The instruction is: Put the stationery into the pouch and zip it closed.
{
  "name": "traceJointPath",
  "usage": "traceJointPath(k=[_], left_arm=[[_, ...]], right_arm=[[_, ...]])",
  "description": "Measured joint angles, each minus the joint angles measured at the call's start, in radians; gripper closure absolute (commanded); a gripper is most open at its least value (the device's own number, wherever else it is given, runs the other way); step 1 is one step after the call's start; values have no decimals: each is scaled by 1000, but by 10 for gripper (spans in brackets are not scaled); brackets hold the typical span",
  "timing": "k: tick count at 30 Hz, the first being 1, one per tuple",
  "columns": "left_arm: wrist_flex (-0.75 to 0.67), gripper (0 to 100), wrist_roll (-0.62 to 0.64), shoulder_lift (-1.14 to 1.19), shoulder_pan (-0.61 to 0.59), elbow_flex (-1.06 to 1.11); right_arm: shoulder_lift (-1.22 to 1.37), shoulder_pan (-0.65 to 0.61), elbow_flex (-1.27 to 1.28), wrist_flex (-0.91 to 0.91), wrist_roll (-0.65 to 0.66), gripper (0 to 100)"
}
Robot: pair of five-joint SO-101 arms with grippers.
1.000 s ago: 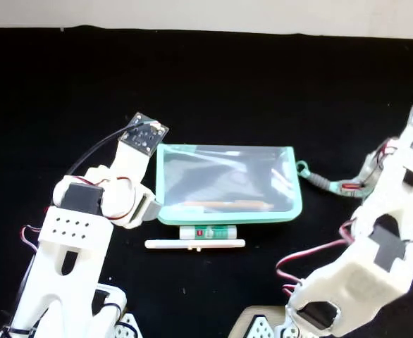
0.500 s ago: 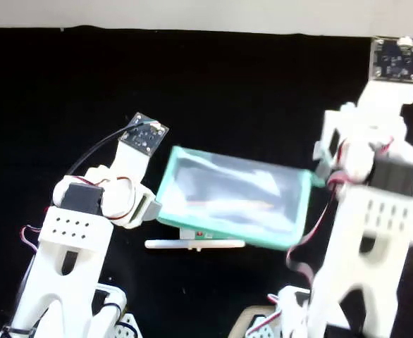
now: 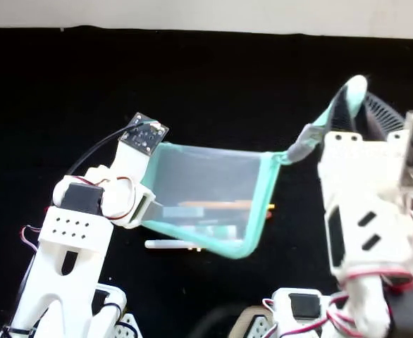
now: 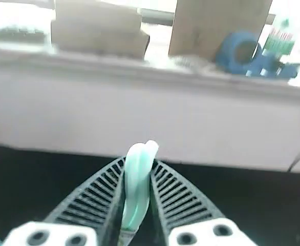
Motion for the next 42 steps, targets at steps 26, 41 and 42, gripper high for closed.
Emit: traceJointPath(k=[26, 41, 42], left_arm=[[-21, 723, 0, 0, 0, 0], [34, 723, 2, 0, -186, -106], [60, 723, 0, 0, -187, -132]], right_arm=[[571, -345, -663, 14, -74, 989], [580, -453, -663, 172, -74, 989], [580, -453, -663, 180, -74, 989]])
